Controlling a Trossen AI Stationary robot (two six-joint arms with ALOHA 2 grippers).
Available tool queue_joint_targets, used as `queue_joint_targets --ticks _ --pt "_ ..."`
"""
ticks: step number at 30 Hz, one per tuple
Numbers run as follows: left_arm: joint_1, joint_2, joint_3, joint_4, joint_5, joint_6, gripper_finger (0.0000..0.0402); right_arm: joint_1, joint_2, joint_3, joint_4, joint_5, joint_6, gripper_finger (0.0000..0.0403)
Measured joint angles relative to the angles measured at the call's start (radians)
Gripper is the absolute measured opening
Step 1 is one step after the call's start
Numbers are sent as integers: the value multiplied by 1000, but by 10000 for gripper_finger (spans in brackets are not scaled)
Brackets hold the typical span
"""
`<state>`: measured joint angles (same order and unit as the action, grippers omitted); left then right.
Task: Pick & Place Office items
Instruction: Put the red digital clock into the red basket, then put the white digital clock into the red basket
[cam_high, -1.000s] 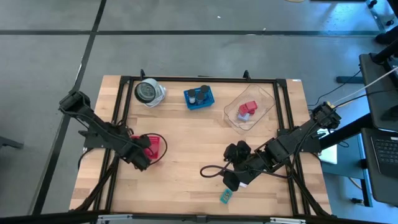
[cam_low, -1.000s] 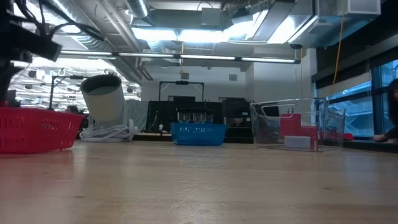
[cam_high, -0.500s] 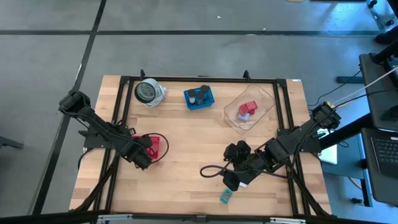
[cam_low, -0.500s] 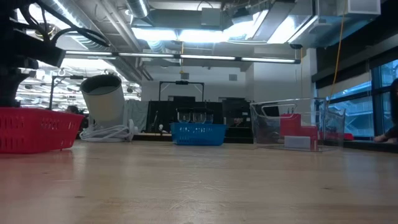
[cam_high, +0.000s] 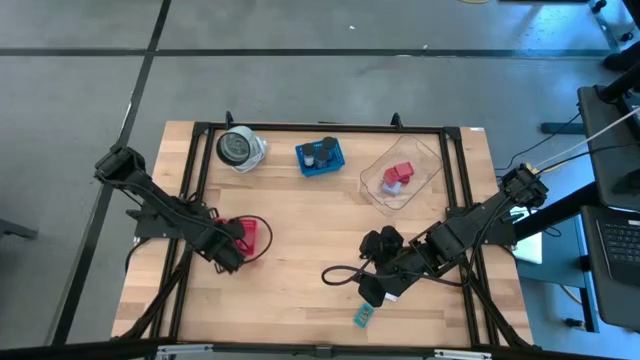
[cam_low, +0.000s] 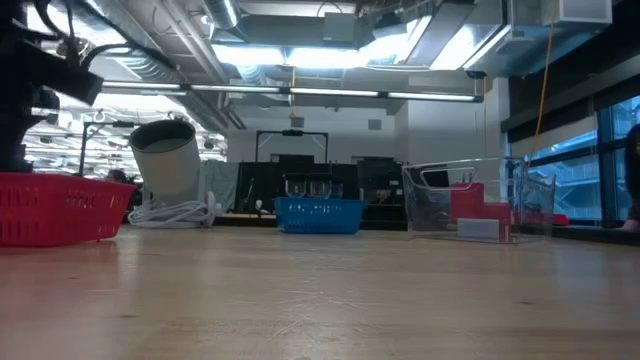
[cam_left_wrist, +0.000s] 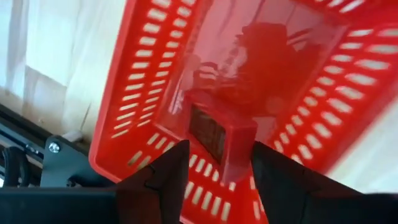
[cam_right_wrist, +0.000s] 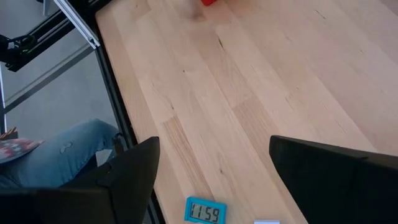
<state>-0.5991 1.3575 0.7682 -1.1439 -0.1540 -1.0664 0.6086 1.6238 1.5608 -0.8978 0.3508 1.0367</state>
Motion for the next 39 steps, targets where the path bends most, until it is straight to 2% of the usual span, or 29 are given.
queue_joint_targets --ticks 8,14,19,23,25,31,39 --pt "0 0 88 -63 -25 25 188 0 0 0 0 -13 9 307" --pt "-9 0 149 -84 -29 23 190 18 10 1 -1 -157 56 307" --pt "-22 0 209 -67 -65 7 189 85 60 1 -59 -212 53 307" --pt "-23 0 272 -26 -107 11 191 114 120 0 -134 -246 211 307" --pt "-23 0 308 2 -125 48 191 126 157 0 -163 -260 229 307" --pt "-28 0 383 89 -144 258 189 154 277 0 -212 -310 72 307" --pt "-28 0 396 156 -166 328 190 129 377 0 -294 -372 -27 327"
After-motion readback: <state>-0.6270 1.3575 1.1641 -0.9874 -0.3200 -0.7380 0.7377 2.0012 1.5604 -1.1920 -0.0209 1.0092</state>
